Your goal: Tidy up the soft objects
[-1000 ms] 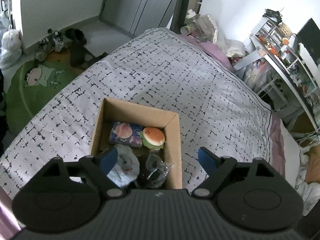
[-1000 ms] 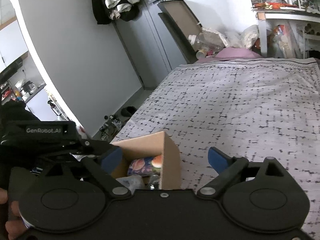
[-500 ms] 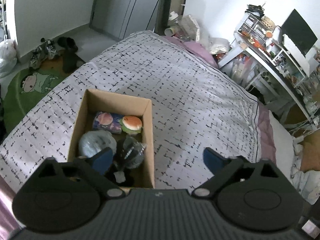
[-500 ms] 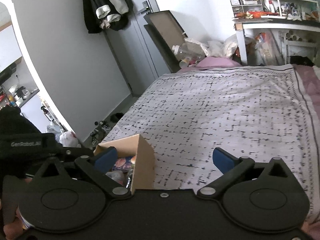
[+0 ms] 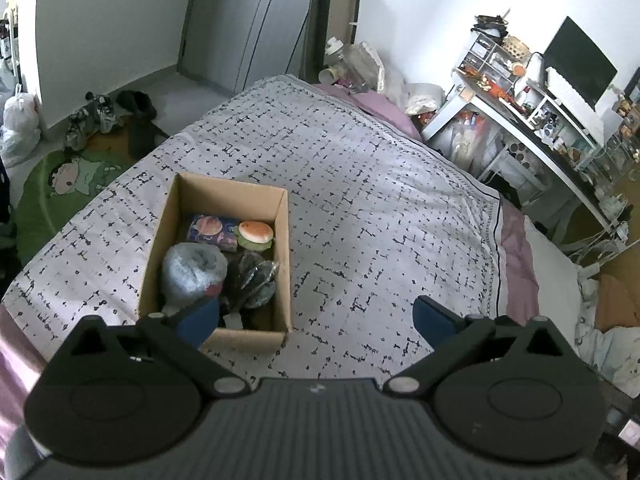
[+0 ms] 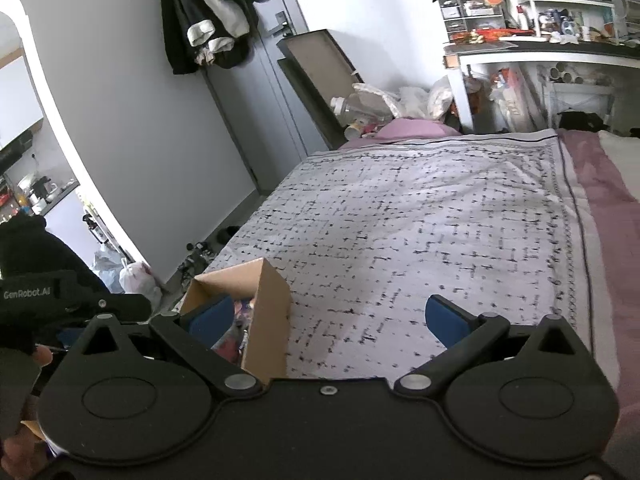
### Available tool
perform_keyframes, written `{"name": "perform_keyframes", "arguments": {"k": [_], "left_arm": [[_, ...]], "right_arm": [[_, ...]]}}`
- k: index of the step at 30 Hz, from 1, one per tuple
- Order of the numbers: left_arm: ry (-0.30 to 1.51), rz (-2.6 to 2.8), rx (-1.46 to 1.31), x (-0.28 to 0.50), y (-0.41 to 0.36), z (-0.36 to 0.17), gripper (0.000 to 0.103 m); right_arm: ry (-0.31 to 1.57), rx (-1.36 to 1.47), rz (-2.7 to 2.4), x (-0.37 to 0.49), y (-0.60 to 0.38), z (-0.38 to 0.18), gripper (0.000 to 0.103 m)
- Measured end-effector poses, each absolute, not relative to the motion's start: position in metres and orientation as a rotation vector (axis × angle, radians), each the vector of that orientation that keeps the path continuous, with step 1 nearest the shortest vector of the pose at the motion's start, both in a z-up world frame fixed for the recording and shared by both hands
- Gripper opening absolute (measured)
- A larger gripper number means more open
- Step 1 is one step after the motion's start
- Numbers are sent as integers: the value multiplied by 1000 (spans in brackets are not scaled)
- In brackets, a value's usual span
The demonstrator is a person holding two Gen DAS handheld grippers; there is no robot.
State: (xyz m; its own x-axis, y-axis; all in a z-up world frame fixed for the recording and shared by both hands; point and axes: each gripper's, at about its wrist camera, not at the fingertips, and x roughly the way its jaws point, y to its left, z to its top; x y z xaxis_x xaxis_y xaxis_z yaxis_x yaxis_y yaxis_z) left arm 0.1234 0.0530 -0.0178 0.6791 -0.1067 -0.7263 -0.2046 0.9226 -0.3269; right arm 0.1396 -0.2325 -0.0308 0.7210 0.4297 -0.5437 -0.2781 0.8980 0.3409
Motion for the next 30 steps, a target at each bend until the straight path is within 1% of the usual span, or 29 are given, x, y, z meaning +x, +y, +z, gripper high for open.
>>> {"name": "perform_keyframes", "arguments": {"k": [8, 20, 30], "left_arm": [[806, 43, -393, 96, 39, -19, 102], [778, 54, -387, 56, 28, -12, 102], [762, 31, -296, 37, 9, -4, 102]], "right_arm": [[620, 241, 377, 114, -254, -19, 103], [635, 181, 376, 84, -263, -9, 103], [626, 154, 381, 60, -271, -4, 103]]}}
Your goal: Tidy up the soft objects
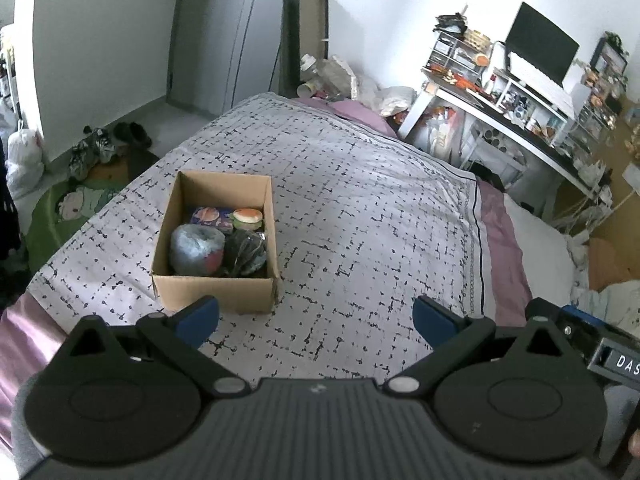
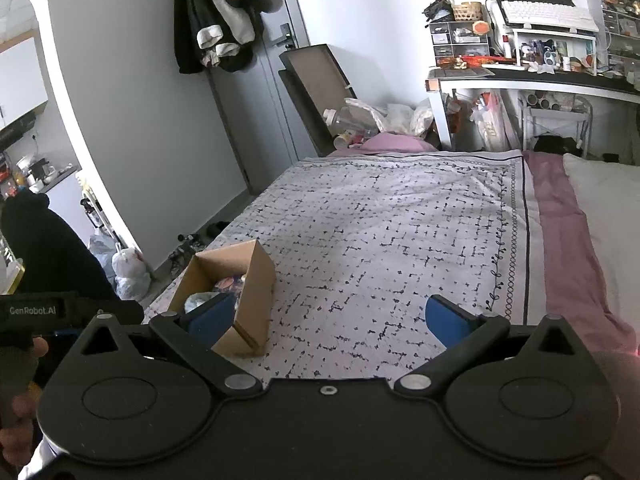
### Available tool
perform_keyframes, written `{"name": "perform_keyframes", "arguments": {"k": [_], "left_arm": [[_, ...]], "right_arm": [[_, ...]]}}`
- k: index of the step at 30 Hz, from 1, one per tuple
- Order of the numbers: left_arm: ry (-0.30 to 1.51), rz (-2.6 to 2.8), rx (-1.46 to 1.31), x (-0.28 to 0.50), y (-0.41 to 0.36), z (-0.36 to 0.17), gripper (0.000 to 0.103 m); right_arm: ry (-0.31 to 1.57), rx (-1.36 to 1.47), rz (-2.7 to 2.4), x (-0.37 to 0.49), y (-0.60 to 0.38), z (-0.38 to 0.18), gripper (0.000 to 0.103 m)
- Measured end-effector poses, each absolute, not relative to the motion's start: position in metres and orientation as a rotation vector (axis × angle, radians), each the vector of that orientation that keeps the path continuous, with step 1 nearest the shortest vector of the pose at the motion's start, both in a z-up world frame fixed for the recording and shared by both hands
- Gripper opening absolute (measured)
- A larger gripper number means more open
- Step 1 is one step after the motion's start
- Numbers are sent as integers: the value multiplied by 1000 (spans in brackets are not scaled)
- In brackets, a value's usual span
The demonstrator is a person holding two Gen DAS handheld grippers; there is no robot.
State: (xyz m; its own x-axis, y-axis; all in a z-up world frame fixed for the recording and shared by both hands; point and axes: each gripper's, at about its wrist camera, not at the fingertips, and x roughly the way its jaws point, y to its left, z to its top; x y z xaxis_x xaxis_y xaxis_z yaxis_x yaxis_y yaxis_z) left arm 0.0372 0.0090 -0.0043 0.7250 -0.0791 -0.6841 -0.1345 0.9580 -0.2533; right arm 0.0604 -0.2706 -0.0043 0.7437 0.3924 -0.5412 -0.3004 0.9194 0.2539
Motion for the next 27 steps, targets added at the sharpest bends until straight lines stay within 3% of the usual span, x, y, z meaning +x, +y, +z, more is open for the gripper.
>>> {"name": "perform_keyframes", "arguments": {"k": [27], "left_arm": [[779, 16, -224, -1, 15, -3, 102]], "right_arm": [[680, 87, 397, 27, -250, -1, 103]]}}
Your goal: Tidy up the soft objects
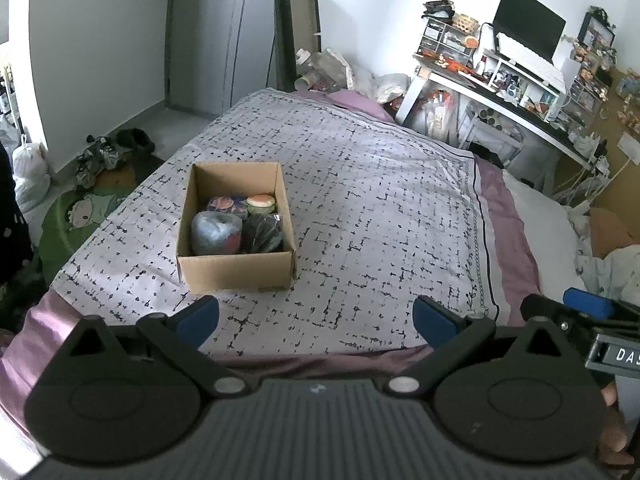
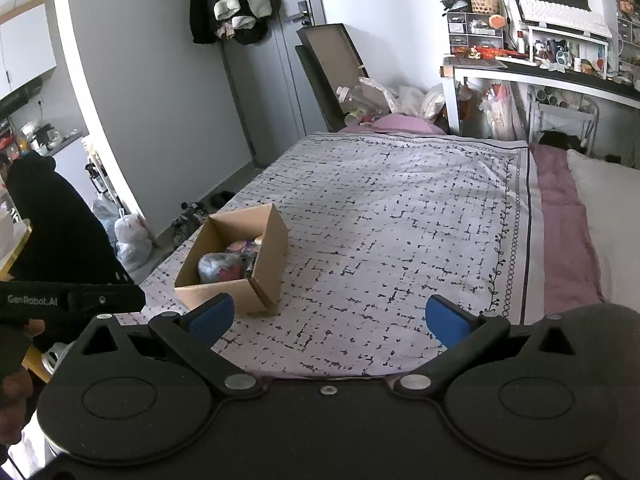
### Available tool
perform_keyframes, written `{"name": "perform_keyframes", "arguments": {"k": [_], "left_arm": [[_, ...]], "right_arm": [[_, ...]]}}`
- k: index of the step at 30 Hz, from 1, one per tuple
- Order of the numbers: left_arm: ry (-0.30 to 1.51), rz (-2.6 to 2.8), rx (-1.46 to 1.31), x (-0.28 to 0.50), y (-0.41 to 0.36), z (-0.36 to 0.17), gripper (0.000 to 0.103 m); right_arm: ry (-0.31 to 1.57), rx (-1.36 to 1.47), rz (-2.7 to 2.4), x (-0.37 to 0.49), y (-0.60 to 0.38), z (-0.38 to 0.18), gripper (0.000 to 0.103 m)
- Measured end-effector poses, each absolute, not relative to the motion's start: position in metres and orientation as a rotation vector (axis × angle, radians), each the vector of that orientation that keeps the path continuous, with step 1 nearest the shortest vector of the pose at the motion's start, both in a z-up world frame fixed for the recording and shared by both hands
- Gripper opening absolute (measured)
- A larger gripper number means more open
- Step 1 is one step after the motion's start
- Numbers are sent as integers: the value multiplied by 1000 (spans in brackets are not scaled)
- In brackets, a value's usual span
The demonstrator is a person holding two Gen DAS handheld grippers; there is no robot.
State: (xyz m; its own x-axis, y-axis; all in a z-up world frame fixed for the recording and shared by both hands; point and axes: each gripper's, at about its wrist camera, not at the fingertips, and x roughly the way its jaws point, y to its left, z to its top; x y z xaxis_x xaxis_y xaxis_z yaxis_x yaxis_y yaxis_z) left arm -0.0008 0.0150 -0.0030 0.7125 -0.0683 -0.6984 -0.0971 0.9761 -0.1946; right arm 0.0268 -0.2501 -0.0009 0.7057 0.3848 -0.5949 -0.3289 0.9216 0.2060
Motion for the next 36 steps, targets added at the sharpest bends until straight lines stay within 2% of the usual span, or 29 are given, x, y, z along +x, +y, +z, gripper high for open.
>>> {"name": "perform_keyframes", "arguments": {"k": [36], "left_arm": [[780, -1, -203, -4, 11, -2, 102]], "right_arm": [[689, 63, 361, 26, -254, -2, 103]]}}
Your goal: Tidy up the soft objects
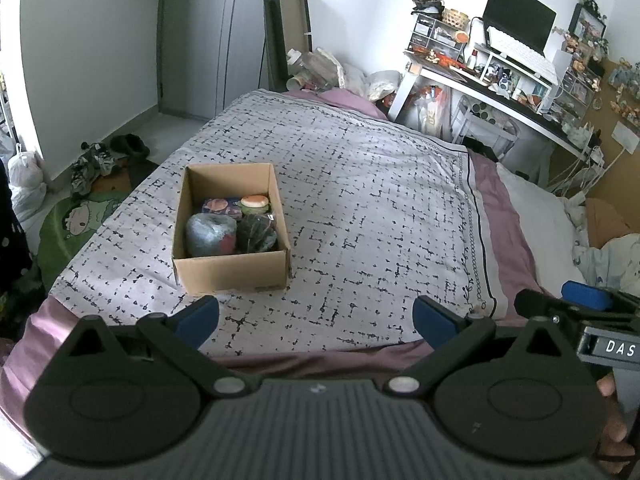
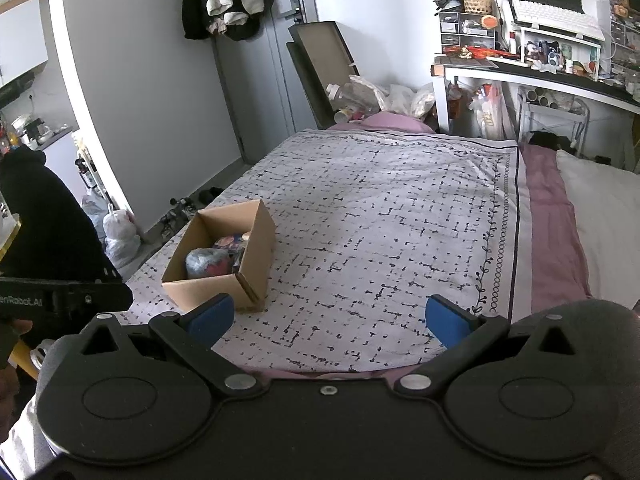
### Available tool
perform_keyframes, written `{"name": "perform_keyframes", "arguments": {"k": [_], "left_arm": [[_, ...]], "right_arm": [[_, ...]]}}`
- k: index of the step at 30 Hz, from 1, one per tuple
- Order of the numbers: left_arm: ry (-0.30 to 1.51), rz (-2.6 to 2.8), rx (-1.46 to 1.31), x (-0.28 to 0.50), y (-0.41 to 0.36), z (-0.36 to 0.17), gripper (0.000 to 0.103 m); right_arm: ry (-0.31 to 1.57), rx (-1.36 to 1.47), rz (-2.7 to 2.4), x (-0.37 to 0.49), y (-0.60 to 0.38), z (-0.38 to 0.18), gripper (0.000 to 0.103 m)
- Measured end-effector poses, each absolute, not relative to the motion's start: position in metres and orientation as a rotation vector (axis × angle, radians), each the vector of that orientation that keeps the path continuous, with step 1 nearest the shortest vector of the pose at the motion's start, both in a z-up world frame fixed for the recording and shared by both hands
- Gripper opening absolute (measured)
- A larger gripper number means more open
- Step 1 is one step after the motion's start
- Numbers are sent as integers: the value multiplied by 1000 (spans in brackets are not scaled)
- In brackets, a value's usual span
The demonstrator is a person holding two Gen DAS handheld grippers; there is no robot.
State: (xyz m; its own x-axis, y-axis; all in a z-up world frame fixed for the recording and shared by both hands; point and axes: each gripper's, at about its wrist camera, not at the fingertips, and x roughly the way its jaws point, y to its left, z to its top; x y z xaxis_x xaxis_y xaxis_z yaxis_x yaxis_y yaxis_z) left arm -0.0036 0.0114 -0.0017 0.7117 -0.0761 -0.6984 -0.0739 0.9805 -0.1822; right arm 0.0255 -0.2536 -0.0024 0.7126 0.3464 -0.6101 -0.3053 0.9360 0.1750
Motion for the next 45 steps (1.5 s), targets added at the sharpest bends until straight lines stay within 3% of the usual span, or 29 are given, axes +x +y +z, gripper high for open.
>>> {"name": "perform_keyframes", "arguments": {"k": [45], "left_arm": [[782, 12, -202, -5, 15, -6, 102]], "right_arm": [[690, 55, 332, 29, -257, -4, 103]]}}
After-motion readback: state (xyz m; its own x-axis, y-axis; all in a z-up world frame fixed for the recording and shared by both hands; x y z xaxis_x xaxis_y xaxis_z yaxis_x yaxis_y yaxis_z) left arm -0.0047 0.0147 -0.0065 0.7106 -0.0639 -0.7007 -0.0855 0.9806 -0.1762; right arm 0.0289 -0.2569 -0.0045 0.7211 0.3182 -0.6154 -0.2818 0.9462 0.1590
